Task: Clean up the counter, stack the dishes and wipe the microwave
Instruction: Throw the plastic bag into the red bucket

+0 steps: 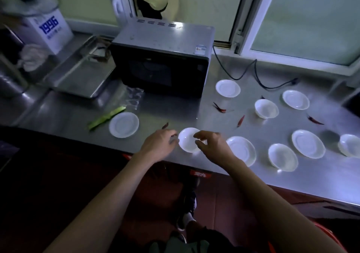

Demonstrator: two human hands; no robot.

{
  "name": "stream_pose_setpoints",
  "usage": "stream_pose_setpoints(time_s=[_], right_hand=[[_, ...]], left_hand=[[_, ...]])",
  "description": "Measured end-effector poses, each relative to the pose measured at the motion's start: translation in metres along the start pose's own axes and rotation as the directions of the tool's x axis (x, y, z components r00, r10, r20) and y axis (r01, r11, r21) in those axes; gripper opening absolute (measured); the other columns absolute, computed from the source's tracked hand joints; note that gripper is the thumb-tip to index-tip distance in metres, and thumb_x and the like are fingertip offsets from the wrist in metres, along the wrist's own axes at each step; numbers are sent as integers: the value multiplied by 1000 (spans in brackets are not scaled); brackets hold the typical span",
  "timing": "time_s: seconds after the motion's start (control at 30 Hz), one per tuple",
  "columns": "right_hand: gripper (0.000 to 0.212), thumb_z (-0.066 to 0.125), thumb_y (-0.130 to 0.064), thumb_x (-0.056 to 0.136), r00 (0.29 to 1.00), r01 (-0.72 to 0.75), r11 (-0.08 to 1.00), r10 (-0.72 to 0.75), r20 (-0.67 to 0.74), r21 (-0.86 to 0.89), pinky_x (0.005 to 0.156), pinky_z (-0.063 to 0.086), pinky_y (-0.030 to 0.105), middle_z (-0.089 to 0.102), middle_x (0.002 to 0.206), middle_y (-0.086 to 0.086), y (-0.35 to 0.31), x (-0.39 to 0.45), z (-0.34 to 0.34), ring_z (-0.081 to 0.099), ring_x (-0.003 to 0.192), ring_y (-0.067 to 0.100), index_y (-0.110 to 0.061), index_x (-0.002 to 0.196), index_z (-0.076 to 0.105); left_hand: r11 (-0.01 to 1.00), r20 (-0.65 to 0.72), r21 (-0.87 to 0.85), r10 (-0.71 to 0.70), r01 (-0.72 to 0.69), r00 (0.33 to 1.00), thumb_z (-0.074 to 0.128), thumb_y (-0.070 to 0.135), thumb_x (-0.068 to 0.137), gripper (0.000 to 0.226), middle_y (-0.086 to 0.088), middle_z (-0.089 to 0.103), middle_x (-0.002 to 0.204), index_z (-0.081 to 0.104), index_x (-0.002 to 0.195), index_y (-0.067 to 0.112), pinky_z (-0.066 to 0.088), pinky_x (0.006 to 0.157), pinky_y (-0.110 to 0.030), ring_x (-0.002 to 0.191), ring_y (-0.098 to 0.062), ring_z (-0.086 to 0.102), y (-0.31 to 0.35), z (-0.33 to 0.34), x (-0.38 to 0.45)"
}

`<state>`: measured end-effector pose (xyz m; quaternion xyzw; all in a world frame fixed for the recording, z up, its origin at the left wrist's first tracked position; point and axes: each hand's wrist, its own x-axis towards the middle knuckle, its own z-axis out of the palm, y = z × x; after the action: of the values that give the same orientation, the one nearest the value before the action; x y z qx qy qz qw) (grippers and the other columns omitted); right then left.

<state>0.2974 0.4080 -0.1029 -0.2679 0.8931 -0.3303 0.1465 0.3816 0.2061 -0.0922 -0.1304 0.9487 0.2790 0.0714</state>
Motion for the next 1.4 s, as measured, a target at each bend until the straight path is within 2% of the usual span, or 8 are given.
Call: stream_pose_setpoints(time_s=[0.2, 0.37, 0.6, 0.8, 0.97, 1.07, 1.27, 1.4], right_hand=[[24, 63, -15, 92, 990, 61, 998, -64, 124, 28, 85, 43, 17, 73, 112, 0, -18, 76, 28, 66, 103, 13, -17, 113, 73], [23, 65, -14, 90, 966, 166, 986, -164, 198, 6, 83, 47, 20, 73, 112, -3, -32, 132, 48, 66, 99, 9, -20, 110, 73], [28, 63, -19, 93, 928, 212, 977, -192, 318, -28, 81, 42, 18, 70, 120, 0, -54, 186, 84, 66, 102, 15, -18, 121, 68], [29, 64, -19, 93, 909, 231, 973, -204, 364, -32, 97, 48, 31, 67, 126, 0, -76, 219, 113, 63, 112, 17, -17, 122, 68], [30, 63, -22, 93, 934, 144, 986, -106, 341, -89, 94, 50, 34, 67, 125, 1, -99, 245, 138, 62, 112, 20, -20, 124, 66], [34, 64, -21, 93, 952, 53, 993, -18, 304, -107, 95, 51, 37, 65, 128, 4, -113, 258, 153, 62, 112, 21, -21, 128, 64], [37, 61, -18, 91, 961, -124, 987, 145, 234, -103, 93, 54, 41, 65, 127, 6, -134, 291, 190, 65, 109, 29, -21, 128, 65], [50, 67, -18, 90, 957, -223, 971, 234, 169, -85, 96, 51, 36, 59, 139, 4, -141, 310, 212, 63, 116, 27, -22, 139, 56]], left_hand=[[994, -41, -15, -106, 105, 994, 55, 32, 96, 34, 1, 65, 128, 63, 127, 23, 50, 92, -35, 115, -17, 60, -49, -22, 33], [976, -57, -46, -214, 212, 975, 54, 36, 97, 36, 4, 64, 130, 61, 131, 26, 48, 90, -31, 117, -15, 58, -86, -38, 52], [914, -85, -157, -391, 375, 917, 56, 38, 97, 34, 15, 59, 136, 59, 130, 35, 44, 103, -33, 125, -10, 54, -134, -47, 50], [903, -80, -134, -421, 408, 904, 55, 38, 96, 36, 14, 58, 137, 58, 132, 35, 44, 102, -35, 124, -14, 55, -182, -58, 65], [932, -132, -162, -347, 326, 928, 58, 32, 95, 33, 11, 61, 133, 61, 128, 30, 41, 105, -32, 124, -13, 54, -224, -73, 92], [950, -201, -173, -292, 260, 935, 62, 25, 93, 35, 4, 64, 130, 64, 128, 25, 44, 103, -38, 120, -21, 57, -247, -88, 115], [963, -78, -132, -248, 236, 966, 61, 26, 93, 44, -4, 54, 141, 54, 137, 19, 43, 103, -46, 127, -29, 50, -297, -106, 161], [955, 9, -189, -230, 228, 973, 54, 23, 86, 22, -3, 65, 108, 60, 108, 22, 53, 79, -45, 99, -34, 60, -317, -111, 191]])
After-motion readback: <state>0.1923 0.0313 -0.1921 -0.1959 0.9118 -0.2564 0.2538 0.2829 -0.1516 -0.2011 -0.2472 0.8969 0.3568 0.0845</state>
